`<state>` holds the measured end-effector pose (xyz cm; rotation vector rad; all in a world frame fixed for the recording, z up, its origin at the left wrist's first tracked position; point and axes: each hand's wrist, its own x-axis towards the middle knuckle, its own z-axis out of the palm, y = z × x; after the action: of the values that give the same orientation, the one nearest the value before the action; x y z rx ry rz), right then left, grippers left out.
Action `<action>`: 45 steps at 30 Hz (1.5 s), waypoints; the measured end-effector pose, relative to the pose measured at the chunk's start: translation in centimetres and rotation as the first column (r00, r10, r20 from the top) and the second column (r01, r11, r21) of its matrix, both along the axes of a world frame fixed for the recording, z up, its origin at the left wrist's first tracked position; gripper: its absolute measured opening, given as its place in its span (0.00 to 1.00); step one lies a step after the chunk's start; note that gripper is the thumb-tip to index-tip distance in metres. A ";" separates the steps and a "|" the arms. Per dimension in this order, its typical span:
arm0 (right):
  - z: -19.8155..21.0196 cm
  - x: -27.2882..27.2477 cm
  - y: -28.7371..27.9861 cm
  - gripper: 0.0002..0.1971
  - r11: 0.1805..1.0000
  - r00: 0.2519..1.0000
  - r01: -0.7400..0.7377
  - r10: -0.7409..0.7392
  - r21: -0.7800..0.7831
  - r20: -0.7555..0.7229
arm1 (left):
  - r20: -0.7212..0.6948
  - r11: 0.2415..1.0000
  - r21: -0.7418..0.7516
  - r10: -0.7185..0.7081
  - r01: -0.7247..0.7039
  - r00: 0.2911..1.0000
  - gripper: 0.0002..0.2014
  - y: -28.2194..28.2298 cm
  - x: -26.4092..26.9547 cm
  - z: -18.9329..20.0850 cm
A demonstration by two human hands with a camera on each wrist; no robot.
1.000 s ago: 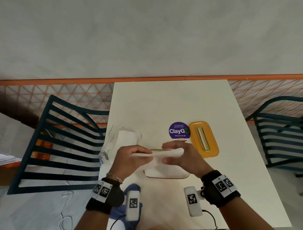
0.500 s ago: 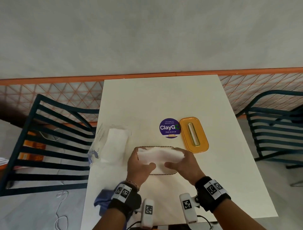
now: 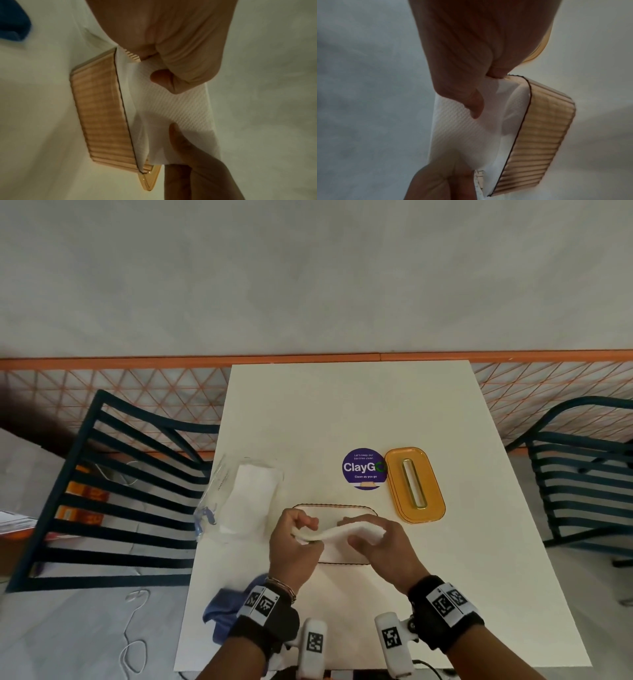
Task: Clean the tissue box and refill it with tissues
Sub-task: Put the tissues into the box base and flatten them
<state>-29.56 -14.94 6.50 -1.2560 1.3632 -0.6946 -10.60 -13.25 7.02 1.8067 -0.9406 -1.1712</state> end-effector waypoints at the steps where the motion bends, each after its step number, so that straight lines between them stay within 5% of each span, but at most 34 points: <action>1: 0.2 0.2 0.0 0.17 1.000 1.000 -0.016 0.016 -0.007 -0.006 | 0.008 1.000 -0.016 0.011 -0.011 1.000 0.24 0.0 -0.2 0.1; 5: 0.5 0.0 -0.2 0.18 0.999 0.999 -0.040 0.039 -0.029 -0.015 | -0.004 0.996 -0.039 0.077 -0.077 0.997 0.24 -0.4 0.4 0.0; 15: 0.8 -1.4 -0.3 0.14 0.999 0.995 0.014 -0.011 0.032 -0.094 | 0.066 0.993 -0.007 -0.114 0.115 0.991 0.14 -0.7 2.9 -0.1; 18: 0.8 -1.8 -0.9 0.12 0.993 0.993 0.051 -0.038 0.111 -0.115 | 0.006 0.993 0.053 -0.108 0.107 0.994 0.20 -1.0 4.5 -0.5; 23: -0.1 -1.4 -1.5 0.13 0.981 0.957 0.111 -0.063 0.159 -0.284 | 0.106 0.988 0.116 -0.115 0.103 0.988 0.33 -1.3 4.7 -1.0; 33: 0.1 -0.1 -1.8 0.19 0.992 0.879 0.117 -0.084 0.041 -0.470 | 0.225 0.988 0.106 -0.133 0.112 0.965 0.32 -1.2 3.6 -1.2; 41: 0.3 0.5 -0.9 0.32 0.993 0.792 0.011 -0.080 -0.117 -0.605 | 0.291 0.982 0.077 -0.188 0.173 0.938 0.34 -1.1 3.7 -0.8; 45: 0.6 0.0 0.1 0.31 0.967 0.748 -0.181 0.016 -0.181 -0.663 | 0.472 0.947 0.017 -0.291 0.321 0.832 0.33 -0.5 4.2 -1.1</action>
<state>-29.59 -14.86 7.06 -1.8684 1.7981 -0.3374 -6.44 -13.77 5.89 1.9777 -1.5814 -0.8782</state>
